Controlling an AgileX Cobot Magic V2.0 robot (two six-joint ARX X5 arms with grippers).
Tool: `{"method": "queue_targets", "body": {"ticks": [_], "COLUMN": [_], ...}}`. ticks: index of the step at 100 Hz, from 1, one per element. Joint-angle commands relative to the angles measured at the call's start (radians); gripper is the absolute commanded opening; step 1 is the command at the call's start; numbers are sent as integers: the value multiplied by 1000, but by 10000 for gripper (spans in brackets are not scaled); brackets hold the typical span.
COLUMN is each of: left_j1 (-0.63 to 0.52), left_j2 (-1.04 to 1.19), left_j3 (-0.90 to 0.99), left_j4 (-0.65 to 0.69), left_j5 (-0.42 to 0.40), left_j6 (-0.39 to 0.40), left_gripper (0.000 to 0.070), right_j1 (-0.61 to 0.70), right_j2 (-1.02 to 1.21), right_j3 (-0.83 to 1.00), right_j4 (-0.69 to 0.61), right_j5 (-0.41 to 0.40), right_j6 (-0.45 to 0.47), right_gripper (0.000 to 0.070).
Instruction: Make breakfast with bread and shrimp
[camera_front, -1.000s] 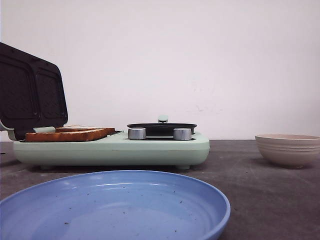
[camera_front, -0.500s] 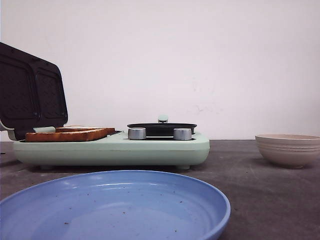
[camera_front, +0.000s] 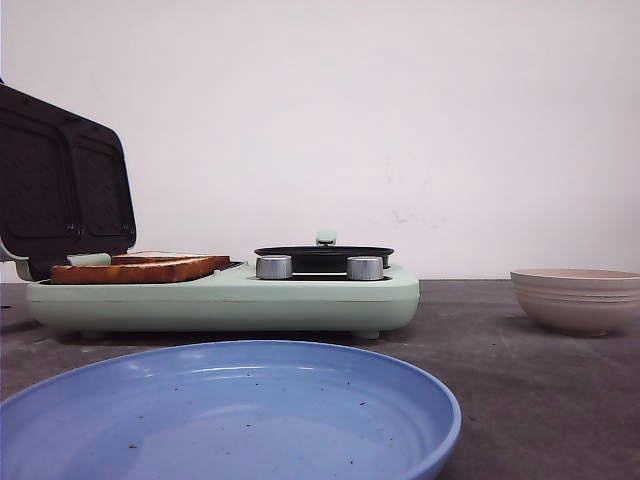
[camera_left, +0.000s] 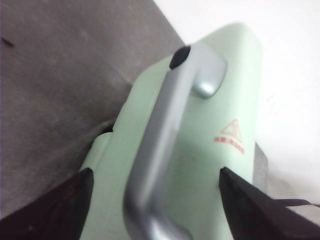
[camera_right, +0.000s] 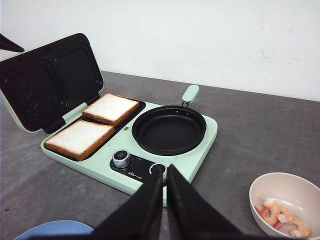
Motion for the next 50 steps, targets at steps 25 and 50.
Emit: {"method": "queue_targets", "body": {"ticks": [25, 50], "left_j1": [-28, -30], "left_j2": [44, 44], "left_j3": [15, 15], "left_j4": [3, 3], "left_j5": [-10, -58], "left_j6": [6, 6], "left_gripper": [427, 215], "right_j1": [7, 7], "right_j2": [7, 7], "right_j3": [5, 5], "right_j4": [10, 10], "right_j5": [5, 5], "right_j6": [2, 5], "right_gripper": [4, 4]}}
